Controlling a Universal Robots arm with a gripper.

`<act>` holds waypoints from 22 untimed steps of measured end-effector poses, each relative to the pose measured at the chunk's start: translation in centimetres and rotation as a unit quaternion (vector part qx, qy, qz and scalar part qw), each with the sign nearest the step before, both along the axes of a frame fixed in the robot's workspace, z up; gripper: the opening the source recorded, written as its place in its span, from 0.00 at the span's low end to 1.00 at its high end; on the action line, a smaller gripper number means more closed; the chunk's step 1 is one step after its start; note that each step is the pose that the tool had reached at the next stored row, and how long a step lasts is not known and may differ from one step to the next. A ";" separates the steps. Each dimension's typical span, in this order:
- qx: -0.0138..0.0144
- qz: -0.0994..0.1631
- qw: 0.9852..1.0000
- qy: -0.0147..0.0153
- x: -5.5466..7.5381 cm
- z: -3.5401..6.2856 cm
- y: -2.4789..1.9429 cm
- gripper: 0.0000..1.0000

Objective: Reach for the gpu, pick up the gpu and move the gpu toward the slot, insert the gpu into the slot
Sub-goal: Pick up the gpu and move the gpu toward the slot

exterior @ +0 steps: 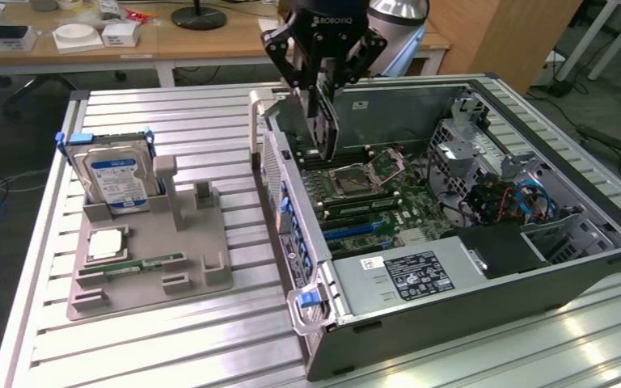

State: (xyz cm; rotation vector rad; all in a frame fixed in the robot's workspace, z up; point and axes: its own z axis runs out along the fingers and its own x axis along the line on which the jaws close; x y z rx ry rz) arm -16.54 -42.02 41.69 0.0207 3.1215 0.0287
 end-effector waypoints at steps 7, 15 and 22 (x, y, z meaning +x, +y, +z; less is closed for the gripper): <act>0.000 0.000 1.000 0.000 1.6 -0.06 0.00 0.26; 0.000 0.000 1.000 0.000 3.5 -0.10 0.00 0.26; 0.000 0.000 1.000 0.000 5.8 -0.11 0.00 0.26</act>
